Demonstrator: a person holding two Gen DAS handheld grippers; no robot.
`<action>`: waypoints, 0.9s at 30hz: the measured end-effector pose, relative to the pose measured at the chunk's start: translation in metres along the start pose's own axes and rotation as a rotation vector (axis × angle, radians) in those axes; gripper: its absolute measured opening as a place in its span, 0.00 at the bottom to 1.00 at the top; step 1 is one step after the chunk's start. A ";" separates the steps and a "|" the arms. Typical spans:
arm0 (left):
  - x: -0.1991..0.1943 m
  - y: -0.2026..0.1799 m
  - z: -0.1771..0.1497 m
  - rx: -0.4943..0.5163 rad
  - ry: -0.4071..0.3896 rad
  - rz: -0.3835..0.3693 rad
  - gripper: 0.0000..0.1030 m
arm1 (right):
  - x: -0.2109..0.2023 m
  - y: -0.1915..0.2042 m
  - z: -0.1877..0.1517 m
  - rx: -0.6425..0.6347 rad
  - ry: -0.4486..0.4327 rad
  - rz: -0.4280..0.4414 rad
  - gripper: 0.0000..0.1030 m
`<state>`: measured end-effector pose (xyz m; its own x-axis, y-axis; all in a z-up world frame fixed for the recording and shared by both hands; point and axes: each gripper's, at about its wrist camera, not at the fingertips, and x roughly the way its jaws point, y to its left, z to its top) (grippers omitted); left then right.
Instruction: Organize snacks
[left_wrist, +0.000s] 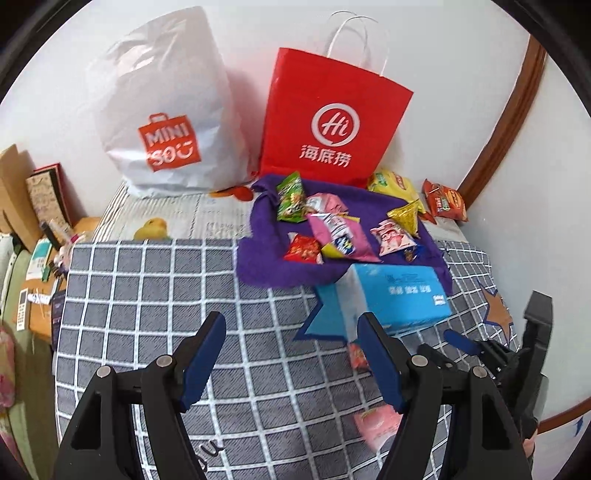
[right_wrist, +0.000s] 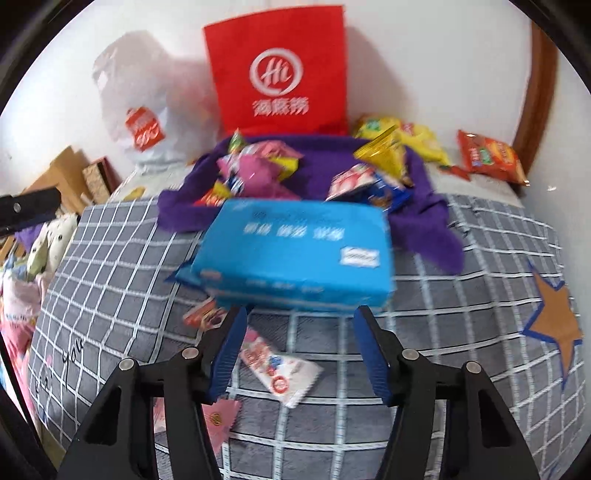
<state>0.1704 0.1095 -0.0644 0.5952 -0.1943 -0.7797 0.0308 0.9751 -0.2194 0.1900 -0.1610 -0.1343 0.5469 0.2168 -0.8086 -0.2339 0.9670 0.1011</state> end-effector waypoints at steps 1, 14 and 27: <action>0.001 0.003 -0.002 -0.003 0.003 0.002 0.70 | 0.004 0.002 -0.001 -0.004 0.010 0.011 0.54; 0.013 0.019 -0.013 -0.013 0.038 0.013 0.70 | 0.057 0.034 -0.017 -0.096 0.126 0.068 0.55; 0.037 -0.011 -0.031 0.050 0.091 -0.022 0.70 | 0.017 -0.004 -0.039 -0.097 0.036 0.017 0.15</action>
<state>0.1669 0.0887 -0.1091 0.5186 -0.2228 -0.8255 0.0843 0.9741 -0.2099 0.1690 -0.1669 -0.1712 0.5134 0.2265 -0.8277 -0.3204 0.9454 0.0599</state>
